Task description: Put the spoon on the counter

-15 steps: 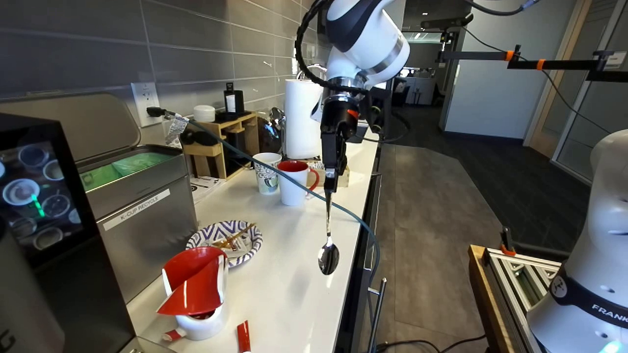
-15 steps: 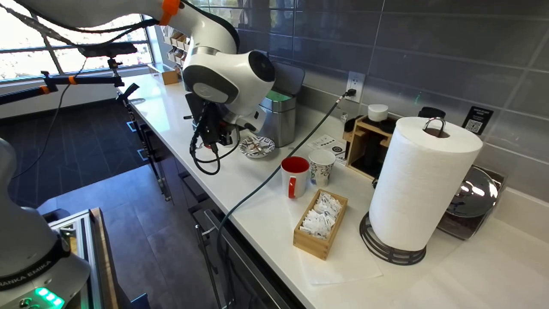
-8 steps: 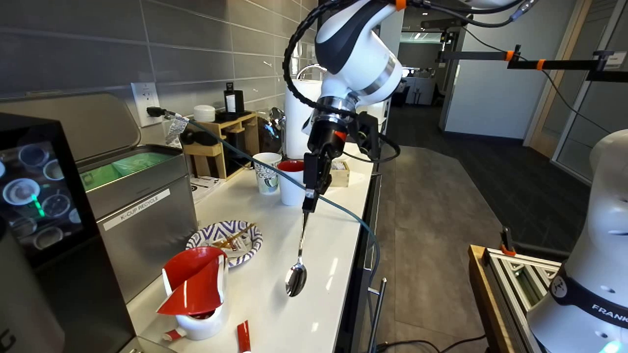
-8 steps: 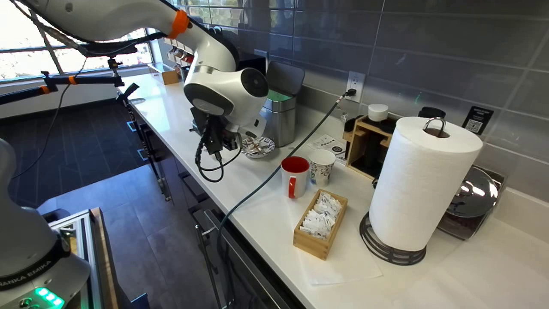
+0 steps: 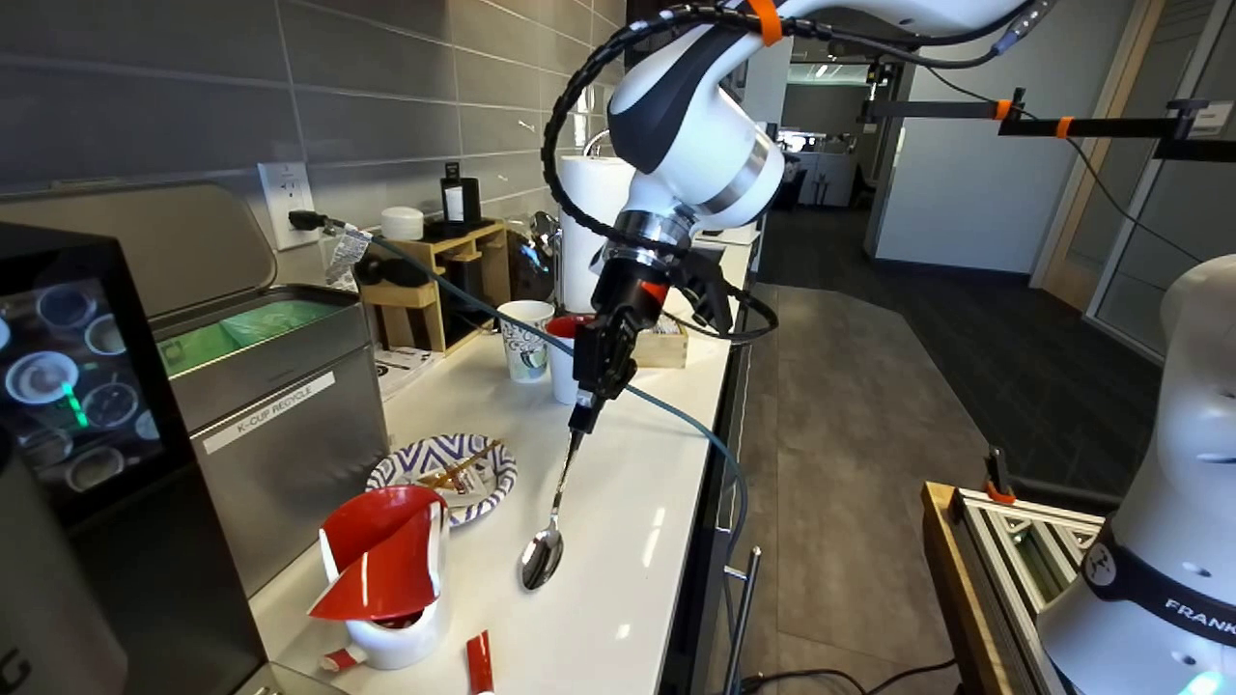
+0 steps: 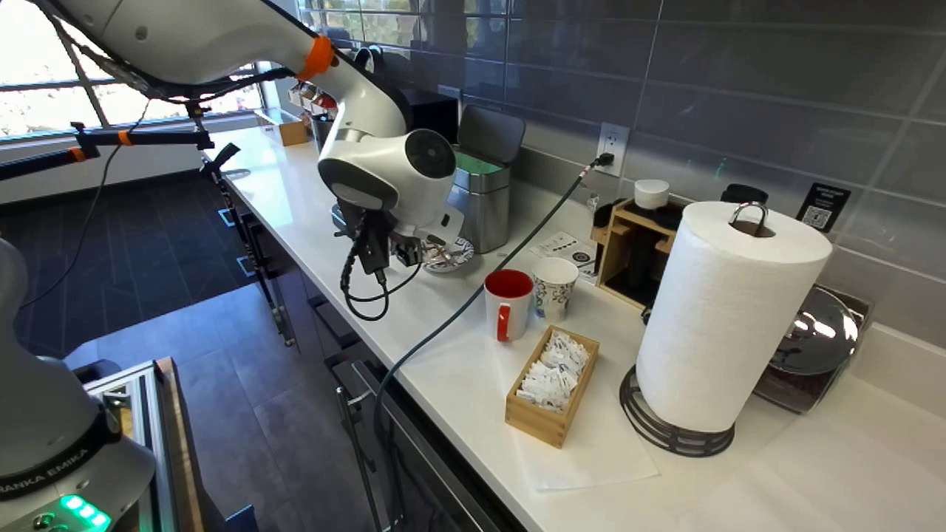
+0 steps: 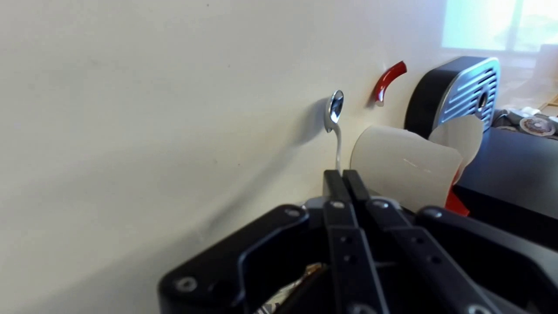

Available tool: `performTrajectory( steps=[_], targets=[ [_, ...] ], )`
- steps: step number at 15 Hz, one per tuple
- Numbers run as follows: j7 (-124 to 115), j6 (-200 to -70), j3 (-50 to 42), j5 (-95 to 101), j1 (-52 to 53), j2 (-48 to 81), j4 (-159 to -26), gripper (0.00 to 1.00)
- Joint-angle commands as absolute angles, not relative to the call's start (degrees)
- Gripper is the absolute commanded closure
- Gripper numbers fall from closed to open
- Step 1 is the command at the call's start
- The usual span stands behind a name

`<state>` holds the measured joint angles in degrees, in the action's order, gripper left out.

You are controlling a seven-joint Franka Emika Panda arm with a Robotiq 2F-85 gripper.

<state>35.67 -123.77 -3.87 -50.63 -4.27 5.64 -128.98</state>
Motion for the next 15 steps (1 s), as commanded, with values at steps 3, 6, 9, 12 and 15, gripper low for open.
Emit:
performTrajectory(
  steps=[3,6,9,12,15],
  targets=[
    [35.8,-124.8,-3.6,-52.1,-5.4,10.4,-126.9,0.99],
    [35.3,-124.1,-3.7,-52.0,-5.9,11.8,-125.7,0.64],
    [35.0,-123.7,-3.7,-51.8,-6.5,13.7,-124.9,0.42],
    [34.9,-123.7,-3.5,-51.8,-6.9,14.7,-124.3,0.19],
    [34.2,-124.1,-4.0,-48.7,-6.8,11.6,-125.3,0.03]
  ],
)
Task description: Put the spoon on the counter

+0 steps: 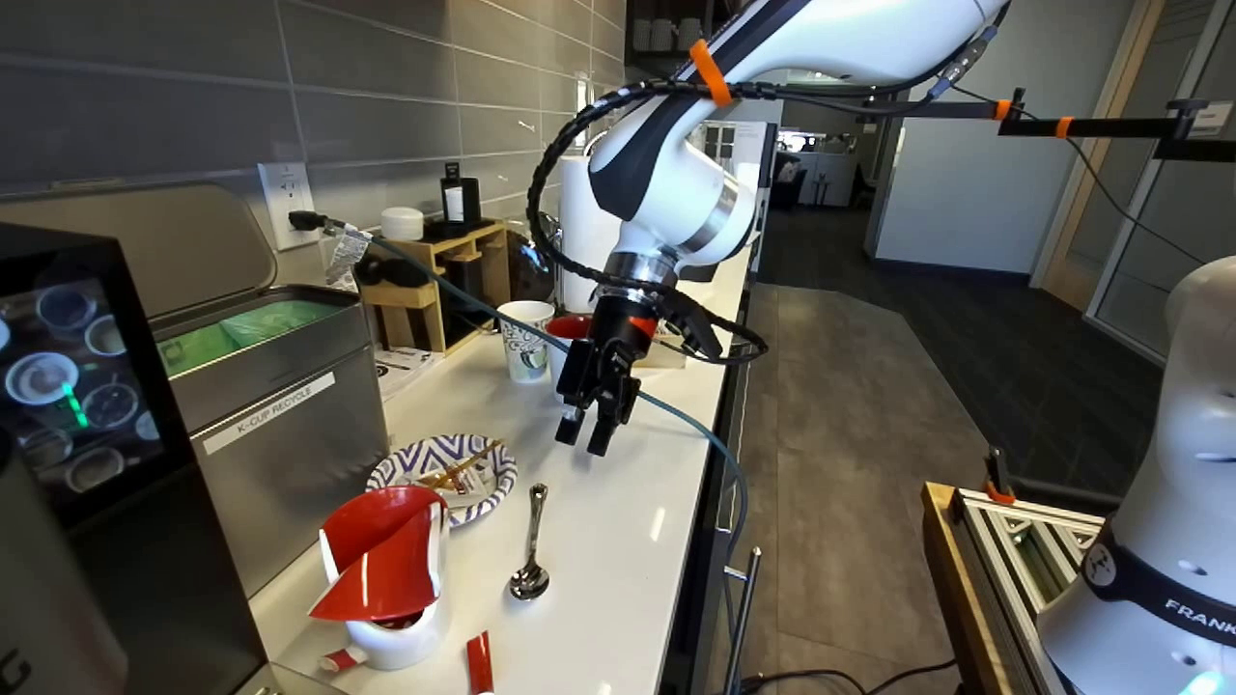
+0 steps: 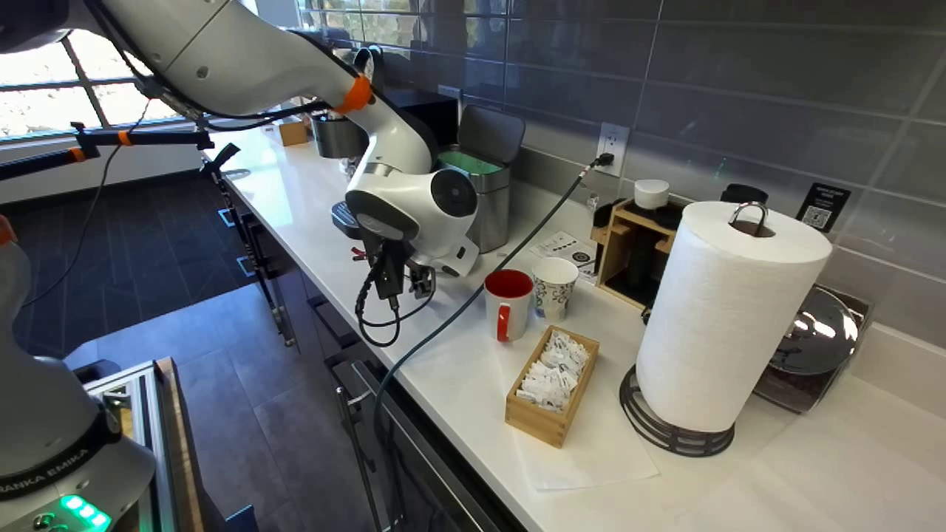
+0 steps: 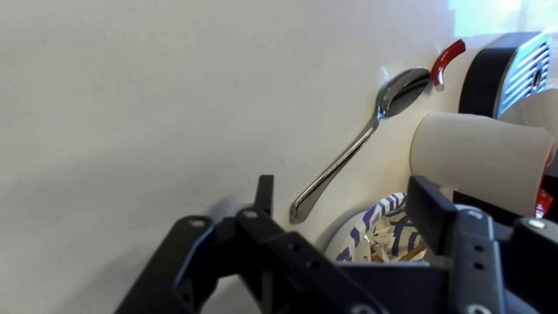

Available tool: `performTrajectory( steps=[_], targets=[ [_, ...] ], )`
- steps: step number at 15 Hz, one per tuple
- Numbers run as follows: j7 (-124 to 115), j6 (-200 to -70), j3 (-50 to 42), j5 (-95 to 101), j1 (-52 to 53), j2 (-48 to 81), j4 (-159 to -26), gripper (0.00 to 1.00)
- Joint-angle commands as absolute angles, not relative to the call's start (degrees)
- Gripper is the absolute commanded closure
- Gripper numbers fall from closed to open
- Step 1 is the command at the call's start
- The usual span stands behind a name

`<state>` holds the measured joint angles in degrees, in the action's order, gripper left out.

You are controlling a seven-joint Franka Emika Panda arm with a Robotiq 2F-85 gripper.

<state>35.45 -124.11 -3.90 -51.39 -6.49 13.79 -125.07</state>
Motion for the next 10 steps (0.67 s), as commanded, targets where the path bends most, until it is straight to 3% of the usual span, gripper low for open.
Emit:
performTrajectory(
  steps=[1,8,10],
  targets=[
    [33.5,-123.8,-4.4,-46.2,-6.7,9.9,-125.9,0.0],
    [31.3,-112.8,-7.2,-29.4,-8.4,-6.5,-130.0,0.0],
    [31.6,-114.1,-7.3,-32.0,-7.5,-2.5,-126.9,0.0]
  ],
)
